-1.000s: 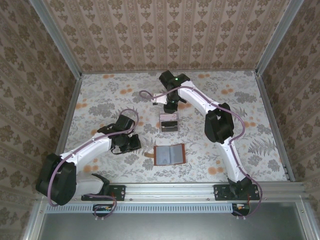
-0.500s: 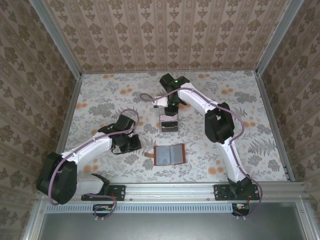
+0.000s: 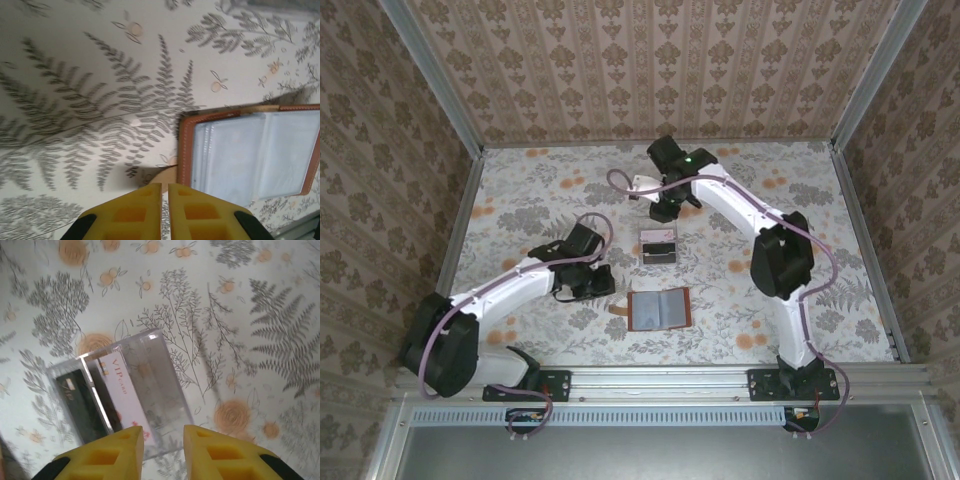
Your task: Take the credit cards out of the card holder
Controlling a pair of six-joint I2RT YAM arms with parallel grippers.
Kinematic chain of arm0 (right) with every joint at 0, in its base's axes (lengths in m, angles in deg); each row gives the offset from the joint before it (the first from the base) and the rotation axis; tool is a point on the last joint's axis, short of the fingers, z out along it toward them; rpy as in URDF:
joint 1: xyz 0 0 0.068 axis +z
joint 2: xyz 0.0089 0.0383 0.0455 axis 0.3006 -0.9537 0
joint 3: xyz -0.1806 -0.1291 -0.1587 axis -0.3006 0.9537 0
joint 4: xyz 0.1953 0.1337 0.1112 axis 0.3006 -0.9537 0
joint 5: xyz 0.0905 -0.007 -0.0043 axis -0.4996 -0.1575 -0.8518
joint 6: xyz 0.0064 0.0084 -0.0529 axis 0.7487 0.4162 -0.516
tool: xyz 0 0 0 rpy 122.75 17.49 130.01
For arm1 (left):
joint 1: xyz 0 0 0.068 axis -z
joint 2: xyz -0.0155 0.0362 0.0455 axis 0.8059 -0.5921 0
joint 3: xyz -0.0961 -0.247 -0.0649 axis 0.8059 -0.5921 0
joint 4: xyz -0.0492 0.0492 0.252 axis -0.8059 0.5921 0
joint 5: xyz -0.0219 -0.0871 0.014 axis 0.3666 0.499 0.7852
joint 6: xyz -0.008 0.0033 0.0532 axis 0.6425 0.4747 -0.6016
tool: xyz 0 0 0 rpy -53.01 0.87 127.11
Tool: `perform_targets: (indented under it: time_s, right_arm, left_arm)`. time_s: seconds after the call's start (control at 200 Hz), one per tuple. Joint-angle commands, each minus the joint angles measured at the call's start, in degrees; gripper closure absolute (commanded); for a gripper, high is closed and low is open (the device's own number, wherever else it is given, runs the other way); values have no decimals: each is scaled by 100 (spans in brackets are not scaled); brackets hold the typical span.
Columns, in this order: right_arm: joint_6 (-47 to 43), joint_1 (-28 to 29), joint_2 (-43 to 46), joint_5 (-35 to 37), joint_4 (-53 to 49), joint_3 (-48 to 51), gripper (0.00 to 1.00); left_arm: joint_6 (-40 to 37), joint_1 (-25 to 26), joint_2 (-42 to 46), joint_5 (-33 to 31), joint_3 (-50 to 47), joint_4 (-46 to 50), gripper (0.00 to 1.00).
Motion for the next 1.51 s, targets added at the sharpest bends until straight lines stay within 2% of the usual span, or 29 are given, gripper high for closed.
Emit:
perform_targets:
  time_s: [0.0, 0.1, 0.31, 0.44, 0.57, 0.725, 0.805, 1.125, 1.5]
  right_arm:
    - [1514, 55, 637, -175, 697, 625, 71]
    - [2718, 107, 1164, -249, 1131, 1367, 71]
    - [5122, 213, 2271, -576, 1952, 3041, 79]
    - [6104, 356, 2717, -1086, 2265, 3752, 79]
    - [6796, 611, 3018, -1225, 2274, 4210, 79]
    - [7750, 754, 2926, -1827, 2318, 4611, 78]
    - [8000, 923, 2773, -2021, 2464, 4784, 77]
    - [8567, 1579, 2209, -1987, 3161, 5199, 75]
    - [8582, 1799, 1355, -1819, 3233, 4994, 72]
  left_arm:
    - [-82, 248, -265, 126, 199, -106, 88]
    - [-74, 435, -529, 147, 235, -206, 89]
    - [-35, 715, -948, 197, 138, -393, 90]
    - [-12, 771, -1067, 162, -48, -521, 91]
    - [3, 794, -1119, 126, -231, -597, 91]
    - [70, 825, -1080, 146, -433, -736, 92]
    - [135, 853, -997, 162, -521, -808, 92]
    - [309, 887, -720, 223, -974, -1159, 92]
    - [349, 887, -650, 258, -1166, -1278, 92]
